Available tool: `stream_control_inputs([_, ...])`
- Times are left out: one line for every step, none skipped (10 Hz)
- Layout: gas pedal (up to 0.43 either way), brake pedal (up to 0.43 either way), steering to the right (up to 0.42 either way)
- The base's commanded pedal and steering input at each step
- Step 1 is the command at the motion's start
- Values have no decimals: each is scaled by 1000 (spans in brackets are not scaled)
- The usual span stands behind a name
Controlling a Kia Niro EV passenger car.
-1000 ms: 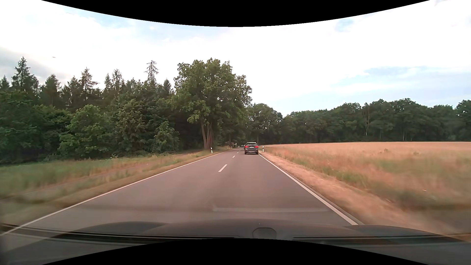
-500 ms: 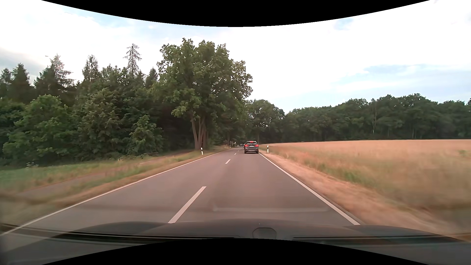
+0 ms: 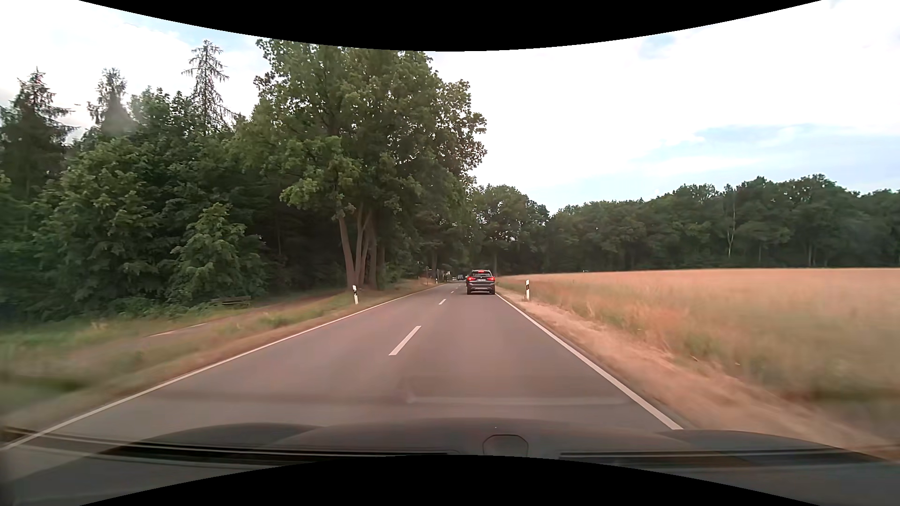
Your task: Follow the waypoints while adhering to traffic rules and regulations
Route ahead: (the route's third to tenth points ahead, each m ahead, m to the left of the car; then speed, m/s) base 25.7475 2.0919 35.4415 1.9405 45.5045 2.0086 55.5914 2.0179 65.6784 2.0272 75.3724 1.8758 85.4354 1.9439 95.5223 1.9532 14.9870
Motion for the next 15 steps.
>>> stream_control_inputs([0,0,-3])
stream_control_inputs([0,0,-3])
stream_control_inputs([0,24,-3])
stream_control_inputs([0,61,-3])
stream_control_inputs([0,91,-3])
stream_control_inputs([0,122,-3])
stream_control_inputs([0,152,-3])
stream_control_inputs([0,159,-2])
stream_control_inputs([0,171,-2])
stream_control_inputs([0,189,-2])
stream_control_inputs([0,201,-2])
stream_control_inputs([0,207,-2])
stream_control_inputs([0,213,-2])
stream_control_inputs([0,220,-2])
stream_control_inputs([0,220,-2])
